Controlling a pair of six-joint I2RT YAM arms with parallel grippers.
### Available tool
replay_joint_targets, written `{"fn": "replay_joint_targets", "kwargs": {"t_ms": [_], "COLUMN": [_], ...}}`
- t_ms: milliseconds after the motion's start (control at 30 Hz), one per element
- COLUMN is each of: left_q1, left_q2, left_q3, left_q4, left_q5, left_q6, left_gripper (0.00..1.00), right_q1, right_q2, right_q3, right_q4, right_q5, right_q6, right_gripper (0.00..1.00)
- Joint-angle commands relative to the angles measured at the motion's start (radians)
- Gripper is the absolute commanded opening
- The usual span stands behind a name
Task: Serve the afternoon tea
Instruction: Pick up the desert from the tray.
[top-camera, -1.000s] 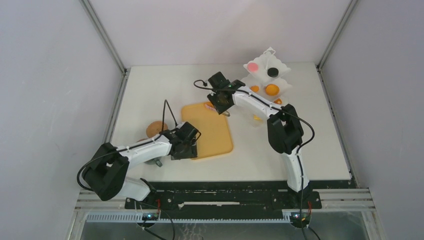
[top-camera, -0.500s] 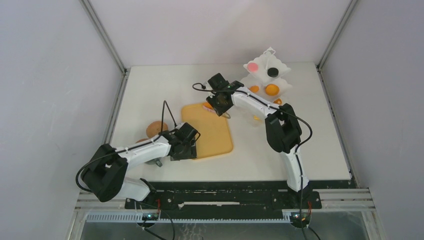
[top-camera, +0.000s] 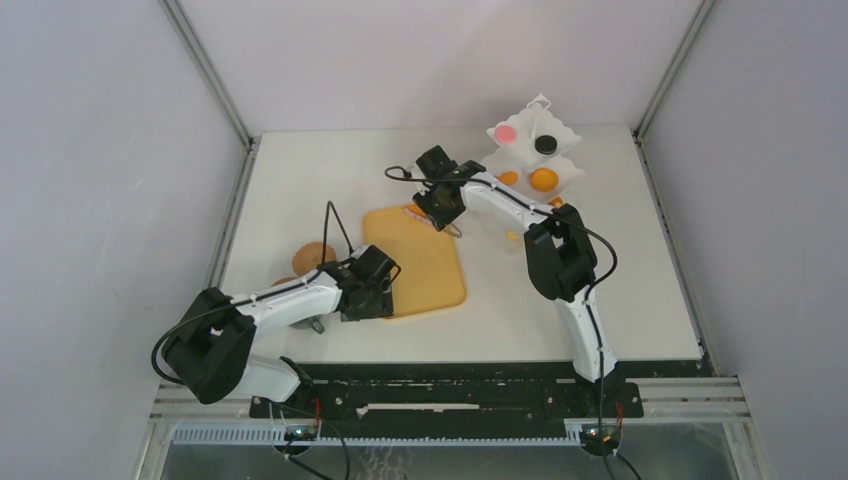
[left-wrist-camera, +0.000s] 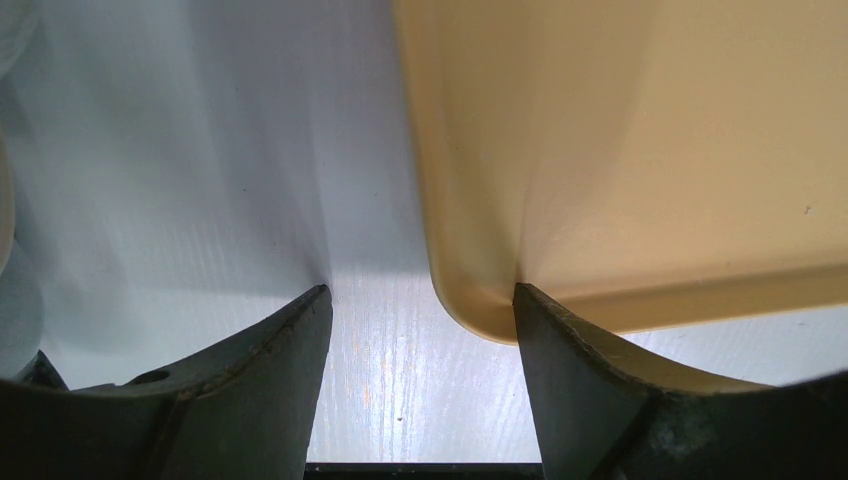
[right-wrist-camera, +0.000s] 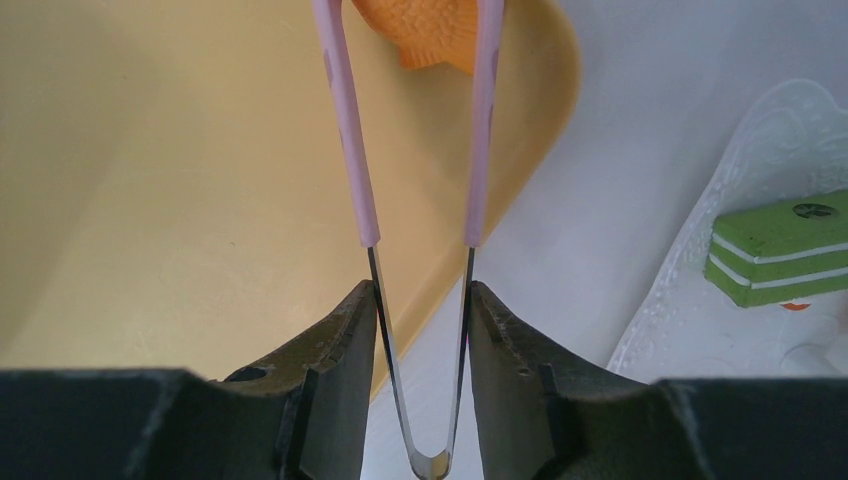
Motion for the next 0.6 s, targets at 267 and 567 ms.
{"fn": "replay_joint_targets", "kwargs": {"t_ms": [267,567], "left_q1": [-0.007,-0.007], "left_q2": [0.049,0.037], "left_q3": [-0.063,-0.042], "left_q4": [-0.126,-0.111], "left_q5": [0.044,0.038], "left_q6": [-0.001,0.012], "left_gripper": [0.72,0.72], "right_q1": [0.04,0.089], "right_q2": [-0.015,-0.06], "right_q3": [-0.024,-0.075], "right_q4": [0.007,-0.057], "right_q5": [-0.001,0.056], "right_q6": [-0.026,0.017], "right_gripper": [0.4,0.25]}}
